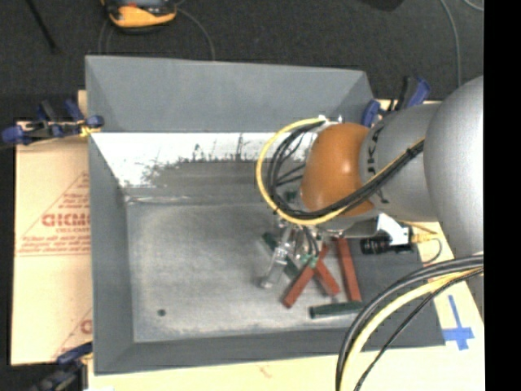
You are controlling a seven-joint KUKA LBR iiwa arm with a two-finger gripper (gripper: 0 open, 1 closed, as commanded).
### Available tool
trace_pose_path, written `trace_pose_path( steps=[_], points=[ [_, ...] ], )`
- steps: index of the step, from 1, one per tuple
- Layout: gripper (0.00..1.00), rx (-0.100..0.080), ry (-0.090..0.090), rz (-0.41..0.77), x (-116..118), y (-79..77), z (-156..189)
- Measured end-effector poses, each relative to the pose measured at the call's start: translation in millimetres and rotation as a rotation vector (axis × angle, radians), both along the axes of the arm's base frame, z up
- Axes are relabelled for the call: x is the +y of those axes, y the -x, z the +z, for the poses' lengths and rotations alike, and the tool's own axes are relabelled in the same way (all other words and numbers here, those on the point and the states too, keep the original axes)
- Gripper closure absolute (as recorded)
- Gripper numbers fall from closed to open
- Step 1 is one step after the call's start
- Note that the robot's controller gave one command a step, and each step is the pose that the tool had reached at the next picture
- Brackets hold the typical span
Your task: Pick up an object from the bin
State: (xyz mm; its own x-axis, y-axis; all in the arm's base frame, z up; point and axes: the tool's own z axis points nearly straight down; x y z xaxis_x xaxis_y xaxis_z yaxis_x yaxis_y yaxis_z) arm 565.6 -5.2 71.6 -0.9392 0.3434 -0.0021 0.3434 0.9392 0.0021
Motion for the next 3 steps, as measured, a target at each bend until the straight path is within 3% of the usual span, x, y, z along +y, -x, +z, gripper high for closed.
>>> trace_pose_path(
  steps=[1,2,3],
  points=[
    [1.00,-0.004,0.002,-0.201,-63,-4.7,0],
    [1.00,-0.004,0.002,-0.201,-63,-4.7,0],
    [1.00,-0.005,0.003,-0.159,-110,18.4,163]
  ],
)
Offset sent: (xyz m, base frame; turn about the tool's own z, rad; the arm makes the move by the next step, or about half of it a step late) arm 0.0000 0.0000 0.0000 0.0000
